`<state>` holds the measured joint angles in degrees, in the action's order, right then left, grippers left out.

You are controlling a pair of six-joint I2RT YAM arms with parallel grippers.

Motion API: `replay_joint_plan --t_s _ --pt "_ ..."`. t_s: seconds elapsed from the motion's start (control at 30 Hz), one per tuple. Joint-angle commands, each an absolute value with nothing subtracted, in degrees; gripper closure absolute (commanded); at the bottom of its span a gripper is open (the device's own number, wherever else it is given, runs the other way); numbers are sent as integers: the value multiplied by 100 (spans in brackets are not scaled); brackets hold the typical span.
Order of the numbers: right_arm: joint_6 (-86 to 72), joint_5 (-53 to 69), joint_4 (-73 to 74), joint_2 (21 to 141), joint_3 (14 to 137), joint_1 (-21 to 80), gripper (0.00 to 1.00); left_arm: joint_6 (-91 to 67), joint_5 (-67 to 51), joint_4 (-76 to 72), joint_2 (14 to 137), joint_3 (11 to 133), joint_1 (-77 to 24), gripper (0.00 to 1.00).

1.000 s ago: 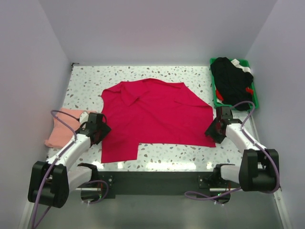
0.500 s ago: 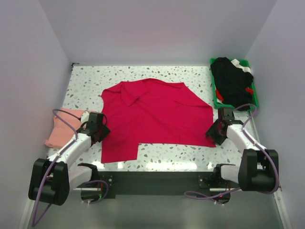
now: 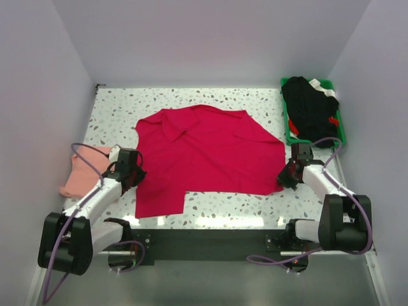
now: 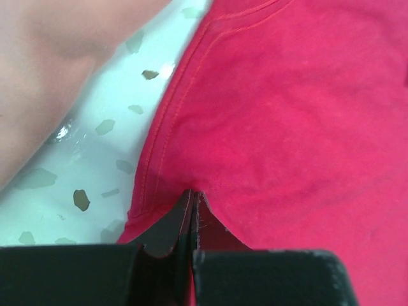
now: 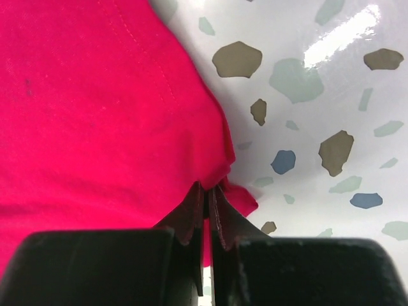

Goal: Fold and stack the t-shirts
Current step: Flatten the tshirt out

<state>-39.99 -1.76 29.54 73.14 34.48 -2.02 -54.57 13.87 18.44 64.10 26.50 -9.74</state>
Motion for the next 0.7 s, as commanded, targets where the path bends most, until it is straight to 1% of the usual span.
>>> replay_joint_plan --t_s 0.0,0.2,0.4,0.53,0.63,0.67 --pt "-3815 104 2891 7173 3568 -220 100 -5230 1503 1818 5916 2979 -923 100" --pt "-3604 132 3321 6435 3875 -220 100 -5142 1705 2433 5046 3322 -914 100" --pt "-3428 97 3989 5714 4525 -220 100 -5037 1740 3154 4211 3805 -914 100" --pt "-3366 18 4411 5160 5218 -220 100 -4878 1880 3533 3833 4446 -914 100" --pt "-3349 18 4745 4931 5876 -220 100 -4755 2074 3735 3657 5183 -914 100" --pt "-3349 9 4798 4887 6054 -220 100 -4729 2109 3735 3656 5621 -914 100"
